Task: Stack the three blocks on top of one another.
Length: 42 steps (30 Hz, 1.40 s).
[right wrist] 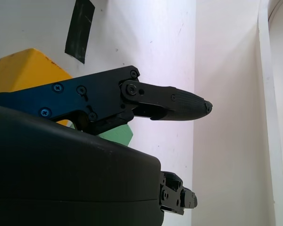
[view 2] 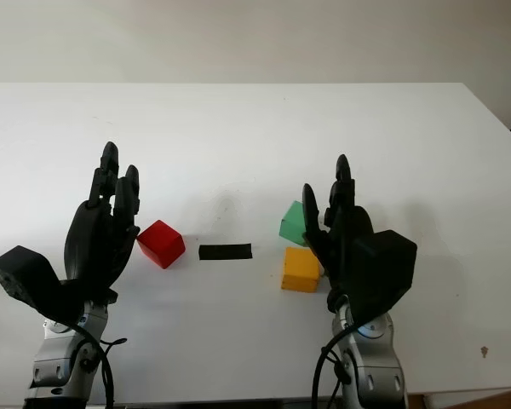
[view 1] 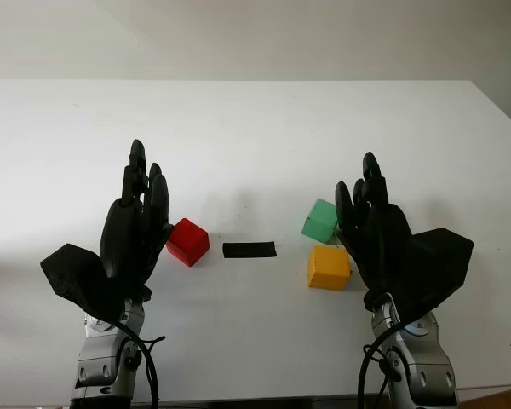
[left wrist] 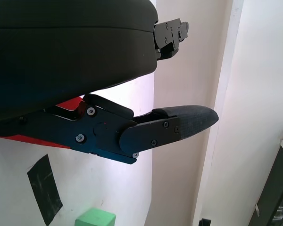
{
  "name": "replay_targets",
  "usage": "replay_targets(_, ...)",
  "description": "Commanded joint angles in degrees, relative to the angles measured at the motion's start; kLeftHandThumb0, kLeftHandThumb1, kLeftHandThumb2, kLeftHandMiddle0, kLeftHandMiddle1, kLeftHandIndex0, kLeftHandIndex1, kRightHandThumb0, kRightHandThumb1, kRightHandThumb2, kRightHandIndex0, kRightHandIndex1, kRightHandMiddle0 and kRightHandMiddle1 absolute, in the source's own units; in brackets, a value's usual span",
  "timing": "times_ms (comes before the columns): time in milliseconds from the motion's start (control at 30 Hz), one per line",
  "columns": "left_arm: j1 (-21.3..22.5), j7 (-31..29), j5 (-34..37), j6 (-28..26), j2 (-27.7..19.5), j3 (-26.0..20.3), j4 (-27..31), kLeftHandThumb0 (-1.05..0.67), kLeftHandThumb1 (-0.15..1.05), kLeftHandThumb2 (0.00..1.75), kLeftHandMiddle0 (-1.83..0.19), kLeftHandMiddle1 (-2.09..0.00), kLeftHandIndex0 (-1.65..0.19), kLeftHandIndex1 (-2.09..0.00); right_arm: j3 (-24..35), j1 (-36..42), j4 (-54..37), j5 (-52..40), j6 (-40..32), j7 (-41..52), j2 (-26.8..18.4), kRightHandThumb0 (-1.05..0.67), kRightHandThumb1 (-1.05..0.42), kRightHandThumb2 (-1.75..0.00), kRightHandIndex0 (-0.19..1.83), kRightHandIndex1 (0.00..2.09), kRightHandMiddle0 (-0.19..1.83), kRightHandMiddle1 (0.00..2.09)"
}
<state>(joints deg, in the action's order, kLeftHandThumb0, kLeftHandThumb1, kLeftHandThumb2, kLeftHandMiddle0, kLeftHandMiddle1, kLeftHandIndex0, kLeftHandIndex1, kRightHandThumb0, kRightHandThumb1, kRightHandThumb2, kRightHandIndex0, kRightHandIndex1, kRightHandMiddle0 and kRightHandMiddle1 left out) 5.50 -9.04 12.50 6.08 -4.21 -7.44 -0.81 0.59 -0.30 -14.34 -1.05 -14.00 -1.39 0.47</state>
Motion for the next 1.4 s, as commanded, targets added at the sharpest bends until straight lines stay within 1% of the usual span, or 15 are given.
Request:
replay_targets(0, -1.0, 0.1, -0.2, -0.1, 0.1, 0.2, 1.2, -0.64, 1.05, 0.58, 0.13, -0.06, 0.16, -0.06, 0.0, 0.5, -0.7, 0.1, 1.3, 0.2, -0.3, -0.57, -1.05, -0.5, -0.18, 0.05, -0.19, 0.16)
replay_targets(300, -1.3, 0.1, 0.0, -0.3, 0.0, 0.1, 1.1, -0.63, 1.05, 0.59, 0.13, -0.05, 0.16, -0.05, -0.3, 0.3, -0.3, 0.8, 1.7, 0.2, -0.2, -0.55, -1.05, -0.51, -0.18, 0.05, -0.19, 0.14)
replay_targets(400, -0.6, 0.0, -0.5, 0.6, -0.8, -0.5, 1.0, -0.63, 1.05, 0.59, 0.12, -0.06, 0.15, -0.06, -0.3, 0.2, -0.4, 1.0, 1.1, 0.2, -0.3, -0.57, -1.05, -0.5, -0.17, 0.05, -0.19, 0.15)
replay_targets(467, 1.0, 0.8, -0.6, 3.2, -1.1, -2.1, 0.3, -0.62, 1.05, 0.56, 0.01, -0.1, 0.07, -0.1, -0.2, 0.1, -0.4, 0.8, 0.9, 0.1, -0.1, -0.57, -1.05, -0.5, -0.18, 0.05, -0.19, 0.15)
replay_targets(500, 2.2, 0.9, -0.6, 5.1, -1.7, -3.0, -0.4, -0.62, 1.05, 0.48, -0.12, -0.11, -0.01, -0.13, -0.1, 0.1, -0.3, 0.6, 1.0, 0.2, -0.1, -0.57, -1.05, -0.5, -0.18, 0.05, -0.19, 0.14)
replay_targets(567, 5.0, -0.9, -0.5, 7.9, -4.9, -4.8, -2.0, -0.62, 1.05, 0.41, -0.3, -0.13, -0.15, -0.18, -0.1, -0.2, -0.2, 0.5, 0.8, 0.2, 0.0, -0.56, -1.05, -0.51, -0.19, 0.05, -0.19, 0.14)
replay_targets(633, 7.9, -5.6, -0.9, 11.0, -10.5, -5.8, -4.9, -0.63, 1.05, 0.31, -0.42, -0.13, -0.29, -0.23, 0.0, -0.3, -0.1, 0.3, 1.0, 0.4, -0.1, -0.56, -1.05, -0.51, -0.19, 0.05, -0.19, 0.14)
replay_targets(700, 10.1, -9.3, -2.0, 13.5, -15.1, -6.0, -7.6, -0.62, 1.05, 0.24, -0.42, -0.1, -0.35, -0.24, 0.0, -0.3, -0.1, 0.2, 1.0, 0.5, -0.1, -0.56, -1.05, -0.51, -0.19, 0.04, -0.19, 0.14)
replay_targets(767, 12.5, -13.3, -3.8, 15.0, -20.5, -5.7, -9.5, -0.67, 1.02, 0.12, -0.43, -0.08, -0.48, -0.26, 0.1, -0.5, -0.5, 0.4, 0.1, 0.3, -0.2, -0.58, -1.05, -0.51, -0.19, 0.05, -0.19, 0.14)
replay_targets(867, 17.2, -20.2, -9.0, 15.9, -30.0, -3.4, -12.2, -0.6, 0.91, 0.04, -0.42, -0.05, -0.63, -0.24, 0.1, -0.8, -1.3, 1.1, -1.4, -0.4, -0.3, -0.6, -1.05, -0.49, -0.17, 0.06, -0.17, 0.15)
replay_targets(900, 18.2, -21.4, -10.3, 15.9, -31.7, -2.7, -12.7, -0.59, 0.87, 0.04, -0.4, -0.05, -0.64, -0.22, 0.1, -0.8, -1.4, 1.2, -1.7, -0.6, -0.3, -0.6, -1.05, -0.49, -0.17, 0.06, -0.16, 0.15)
replay_targets(1033, 22.4, -26.3, -15.3, 17.3, -37.8, 1.0, -14.9, -0.57, 0.78, 0.04, -0.33, -0.03, -0.65, -0.14, -0.1, -0.7, -1.9, 1.9, -1.9, -0.7, -0.7, -0.59, -1.05, -0.49, -0.16, 0.06, -0.16, 0.16)
replay_targets(1167, 25.2, -29.2, -20.9, 19.0, -41.8, 4.9, -15.6, -0.59, 0.77, 0.05, -0.23, -0.02, -0.62, -0.08, 0.1, -0.7, -1.9, 1.8, -1.8, -0.6, -0.6, -0.58, -1.05, -0.48, -0.16, 0.06, -0.15, 0.16)
replay_targets(1233, 26.1, -29.2, -25.3, 20.3, -43.3, 7.3, -15.3, -0.63, 0.78, 0.05, -0.18, -0.02, -0.59, -0.06, 0.1, -0.7, -1.7, 1.8, -1.4, -0.4, -0.7, -0.59, -1.05, -0.48, -0.16, 0.06, -0.15, 0.16)
replay_targets(1367, 27.6, -25.6, -34.4, 24.8, -44.4, 11.1, -15.7, -0.72, 0.79, 0.06, -0.15, -0.03, -0.58, -0.05, 0.0, -0.7, -1.7, 2.0, -1.4, -0.5, -0.6, -0.59, -1.05, -0.48, -0.16, 0.06, -0.15, 0.16)
